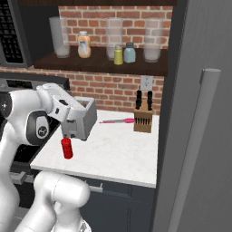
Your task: Put the shaker and condiment bottle from the counter next to their counterparts in the cabinet.
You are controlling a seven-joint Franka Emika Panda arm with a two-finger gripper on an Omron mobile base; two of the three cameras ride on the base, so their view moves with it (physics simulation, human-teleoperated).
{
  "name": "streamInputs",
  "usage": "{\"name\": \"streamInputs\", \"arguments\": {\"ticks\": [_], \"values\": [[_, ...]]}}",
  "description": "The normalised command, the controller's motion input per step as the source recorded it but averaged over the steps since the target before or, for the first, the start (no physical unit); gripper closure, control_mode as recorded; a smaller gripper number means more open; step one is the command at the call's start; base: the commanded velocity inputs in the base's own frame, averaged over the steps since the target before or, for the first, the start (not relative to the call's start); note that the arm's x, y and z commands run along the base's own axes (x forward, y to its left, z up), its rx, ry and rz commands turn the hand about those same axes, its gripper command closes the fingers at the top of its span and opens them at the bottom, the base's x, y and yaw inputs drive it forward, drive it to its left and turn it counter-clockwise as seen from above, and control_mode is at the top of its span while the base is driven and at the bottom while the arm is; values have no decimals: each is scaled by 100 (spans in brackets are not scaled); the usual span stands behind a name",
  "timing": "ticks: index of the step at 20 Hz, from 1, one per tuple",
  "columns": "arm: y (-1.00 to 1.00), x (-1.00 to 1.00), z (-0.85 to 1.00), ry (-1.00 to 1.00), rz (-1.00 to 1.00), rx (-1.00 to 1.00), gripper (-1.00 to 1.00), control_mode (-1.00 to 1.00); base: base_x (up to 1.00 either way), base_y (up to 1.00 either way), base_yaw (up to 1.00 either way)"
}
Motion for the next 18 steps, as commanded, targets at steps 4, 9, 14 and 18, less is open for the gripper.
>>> {"name": "streamInputs", "arguments": {"ticks": [4, 9, 14, 18], "values": [[51, -49, -65, 0, -15, -1, -100, -100, 0, 0, 0], [44, -48, -28, 0, -20, 0, -100, -100, 0, 0, 0], [44, -32, -26, 4, -19, -1, -100, -100, 0, 0, 0], [41, -2, -82, 16, -1, -12, -100, -100, 0, 0, 0]]}}
